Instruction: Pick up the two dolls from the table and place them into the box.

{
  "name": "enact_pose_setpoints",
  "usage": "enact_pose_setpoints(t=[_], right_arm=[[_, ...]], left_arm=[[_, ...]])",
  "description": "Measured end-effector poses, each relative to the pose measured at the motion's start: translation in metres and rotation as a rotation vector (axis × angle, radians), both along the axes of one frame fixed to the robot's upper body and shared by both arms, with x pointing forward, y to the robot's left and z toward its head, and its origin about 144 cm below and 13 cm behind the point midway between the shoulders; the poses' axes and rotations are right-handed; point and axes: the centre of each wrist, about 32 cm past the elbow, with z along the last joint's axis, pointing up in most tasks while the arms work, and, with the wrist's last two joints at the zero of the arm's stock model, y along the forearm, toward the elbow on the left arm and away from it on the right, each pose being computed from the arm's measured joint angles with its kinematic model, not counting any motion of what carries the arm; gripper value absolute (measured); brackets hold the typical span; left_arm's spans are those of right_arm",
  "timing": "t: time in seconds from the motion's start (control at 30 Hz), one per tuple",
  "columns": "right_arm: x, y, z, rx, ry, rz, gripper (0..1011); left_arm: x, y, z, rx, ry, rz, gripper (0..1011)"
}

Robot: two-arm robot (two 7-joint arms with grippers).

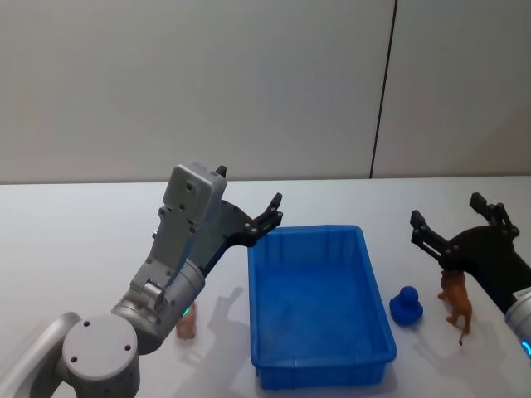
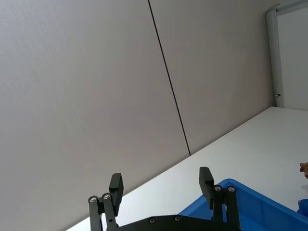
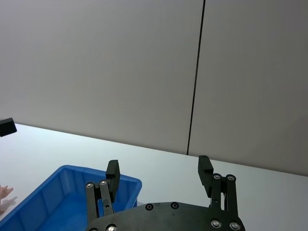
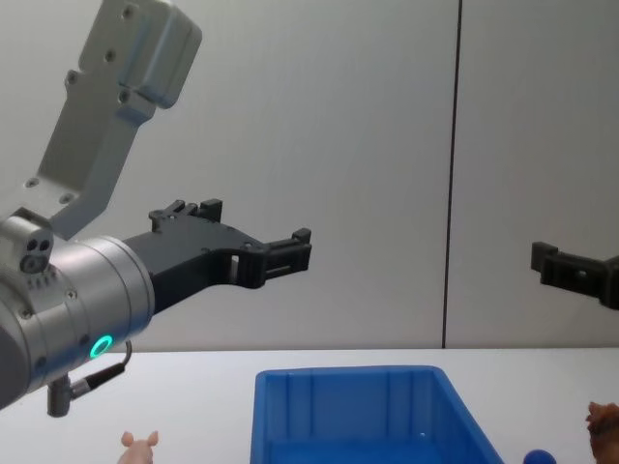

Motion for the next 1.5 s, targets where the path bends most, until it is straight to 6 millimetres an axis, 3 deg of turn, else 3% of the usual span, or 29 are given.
enact_pose_setpoints(t=[0.77, 0.97, 1.5], right_arm=[[-0.031, -0.022, -0.012, -0.053, 0.199, -0.176, 1001], [-0.023, -0.023, -0.016, -0.071, 0.273, -0.205, 1001], [0.023, -0.004, -0.036, -0.118, 0.451, -0.194, 1001]], left_arm=[[0.0, 0.0, 0.0, 0.0, 0.0, 0.0, 1001], [0.0, 0.0, 0.0, 0.0, 0.0, 0.0, 1001], [0.0, 0.0, 0.0, 0.0, 0.0, 0.0, 1001]])
